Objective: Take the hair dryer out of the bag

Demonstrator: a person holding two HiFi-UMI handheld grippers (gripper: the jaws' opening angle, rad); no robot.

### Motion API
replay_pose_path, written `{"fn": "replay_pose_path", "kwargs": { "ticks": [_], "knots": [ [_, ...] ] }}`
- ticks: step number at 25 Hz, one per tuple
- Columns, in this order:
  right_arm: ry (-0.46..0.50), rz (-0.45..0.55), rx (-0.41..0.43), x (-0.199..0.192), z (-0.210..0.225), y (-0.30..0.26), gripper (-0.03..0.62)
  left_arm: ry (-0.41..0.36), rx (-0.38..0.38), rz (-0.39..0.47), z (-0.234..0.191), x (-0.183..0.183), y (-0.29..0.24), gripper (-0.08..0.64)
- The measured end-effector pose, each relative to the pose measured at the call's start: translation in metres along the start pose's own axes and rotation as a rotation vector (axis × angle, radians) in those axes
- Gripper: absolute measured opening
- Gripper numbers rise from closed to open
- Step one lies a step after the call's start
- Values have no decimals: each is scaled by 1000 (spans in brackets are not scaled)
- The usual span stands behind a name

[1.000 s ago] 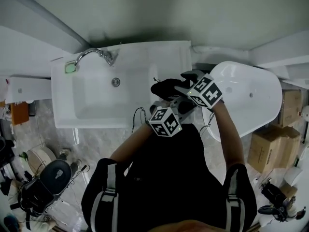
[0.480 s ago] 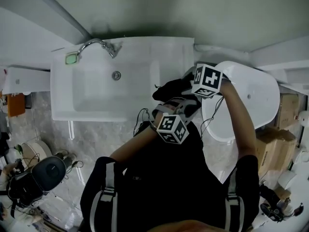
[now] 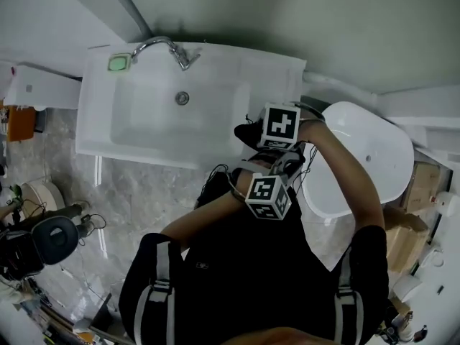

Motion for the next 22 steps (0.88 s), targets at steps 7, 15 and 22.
{"fn": "replay_pose_path", "kwargs": {
  "ticks": [7, 15, 22],
  "knots": [
    [-102, -133, -187, -29, 19, -23, 76, -10, 25, -11, 8, -5, 11, 21],
    [-553, 453, -147, -55, 30, 15, 60, 13, -16, 22, 20, -23, 26, 23],
    [-908, 1021, -60, -108, 6, 54, 61, 36, -30, 43, 31, -37, 43, 23]
  ]
}}
Point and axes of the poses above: the fingertips, and each gripper's own axes: y backward along the fingers, z to its right, x out of its top, the point moved 4 cm from there along y, backward along the fingers, and after that the axes turned 4 degrees about -x, right-handed, at the moved point
